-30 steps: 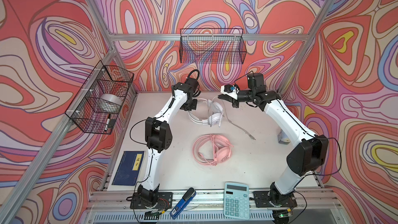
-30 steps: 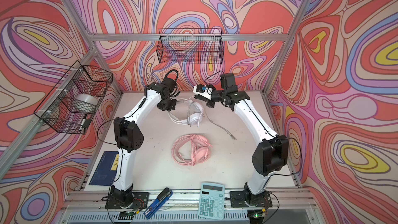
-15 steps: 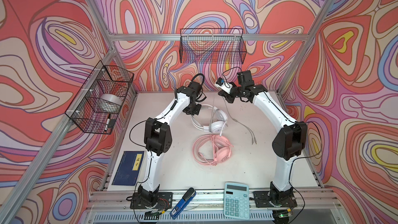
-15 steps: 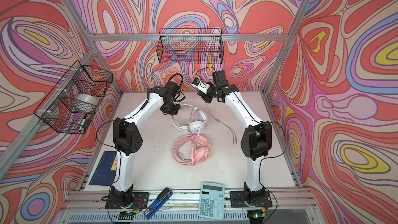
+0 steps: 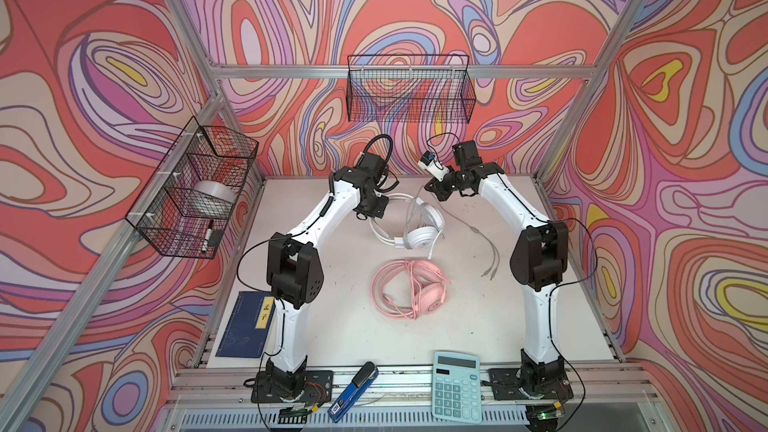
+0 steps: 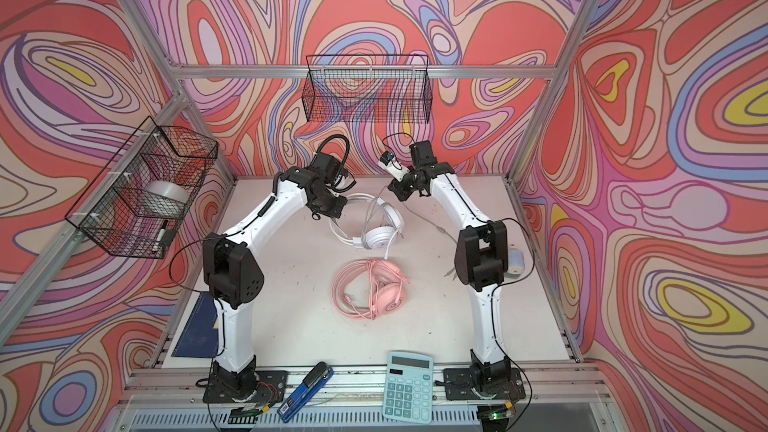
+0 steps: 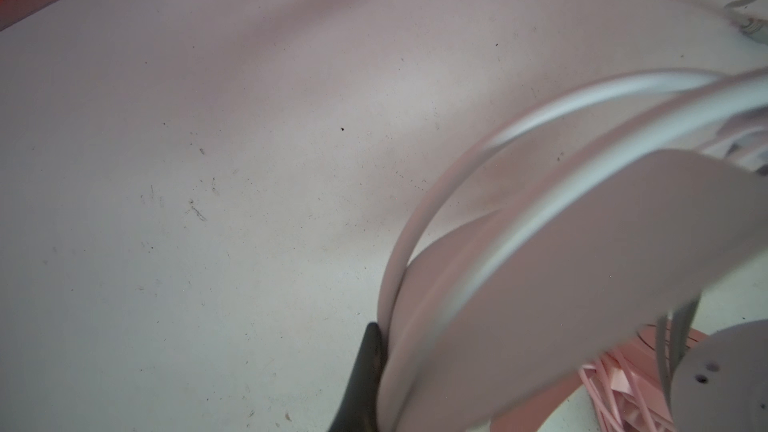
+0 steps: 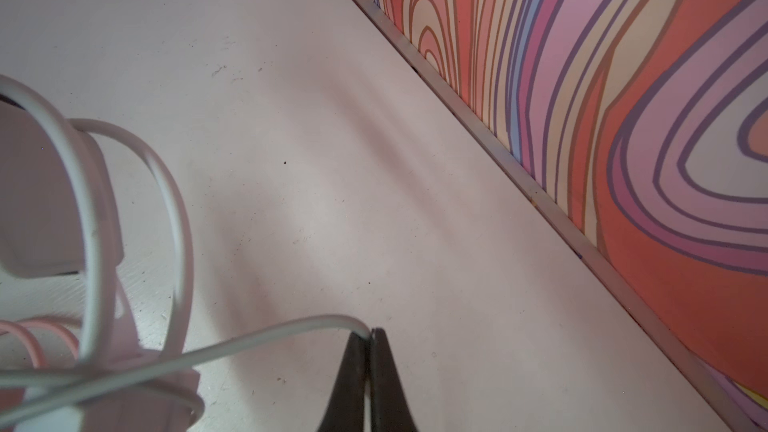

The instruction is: Wrap the headphones

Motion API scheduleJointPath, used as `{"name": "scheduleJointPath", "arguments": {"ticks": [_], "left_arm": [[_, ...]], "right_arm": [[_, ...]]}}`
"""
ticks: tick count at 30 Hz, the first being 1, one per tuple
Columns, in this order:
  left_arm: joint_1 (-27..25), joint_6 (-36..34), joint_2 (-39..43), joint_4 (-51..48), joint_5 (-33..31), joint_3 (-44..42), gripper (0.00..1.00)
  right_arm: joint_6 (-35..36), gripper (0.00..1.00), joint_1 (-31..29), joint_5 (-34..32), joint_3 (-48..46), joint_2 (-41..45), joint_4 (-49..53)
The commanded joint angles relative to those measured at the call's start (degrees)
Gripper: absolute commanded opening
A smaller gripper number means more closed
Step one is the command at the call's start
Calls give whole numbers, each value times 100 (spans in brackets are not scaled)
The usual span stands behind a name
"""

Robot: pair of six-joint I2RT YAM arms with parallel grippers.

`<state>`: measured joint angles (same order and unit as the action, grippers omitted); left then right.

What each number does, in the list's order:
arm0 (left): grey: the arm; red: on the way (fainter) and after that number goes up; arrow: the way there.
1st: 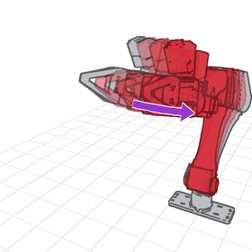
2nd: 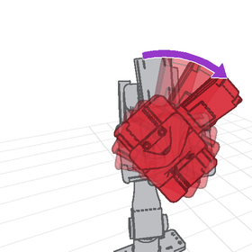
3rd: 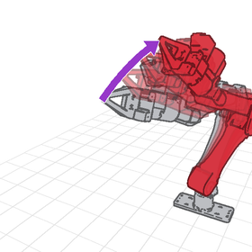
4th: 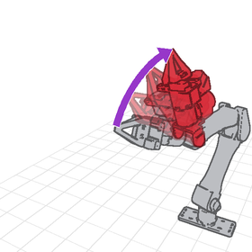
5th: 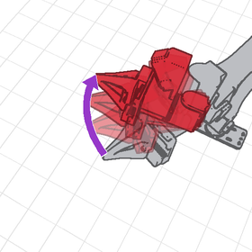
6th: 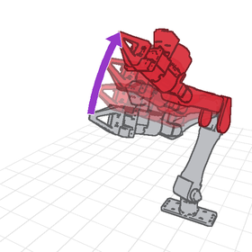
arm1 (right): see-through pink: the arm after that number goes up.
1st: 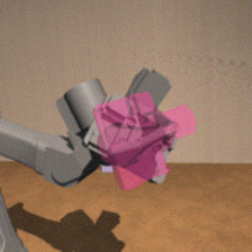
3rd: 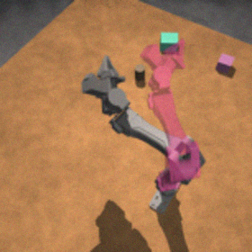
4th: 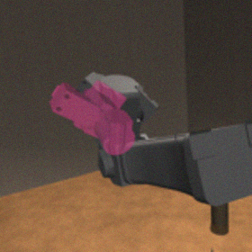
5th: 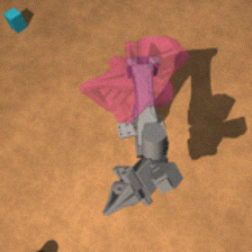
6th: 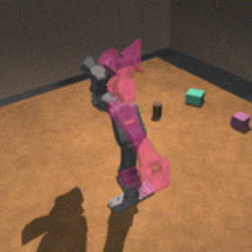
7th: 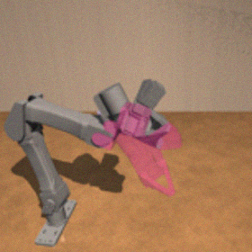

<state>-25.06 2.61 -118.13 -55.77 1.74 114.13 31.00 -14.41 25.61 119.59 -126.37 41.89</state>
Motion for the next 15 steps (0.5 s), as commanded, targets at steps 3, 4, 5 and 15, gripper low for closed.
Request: {"name": "scheduleJointPath", "arguments": {"ticks": [3, 4, 5, 15], "left_arm": [[0, -145, 452, 11, 648, -226, 0], [12, -110, 500, 96, 671, -342, 0], [27, -66, 542, 145, 710, -430, 0], [238, 300, 739, 378, 1088, -822, 0]], "right_arm": [[-472, 0, 179, -190, 52, -327, -100], [-555, 4, 204, -172, -16, -327, -154], [-645, 7, 237, -132, -129, -304, -244], [-1466, 40, 644, 267, -989, 146, -1039]]}}
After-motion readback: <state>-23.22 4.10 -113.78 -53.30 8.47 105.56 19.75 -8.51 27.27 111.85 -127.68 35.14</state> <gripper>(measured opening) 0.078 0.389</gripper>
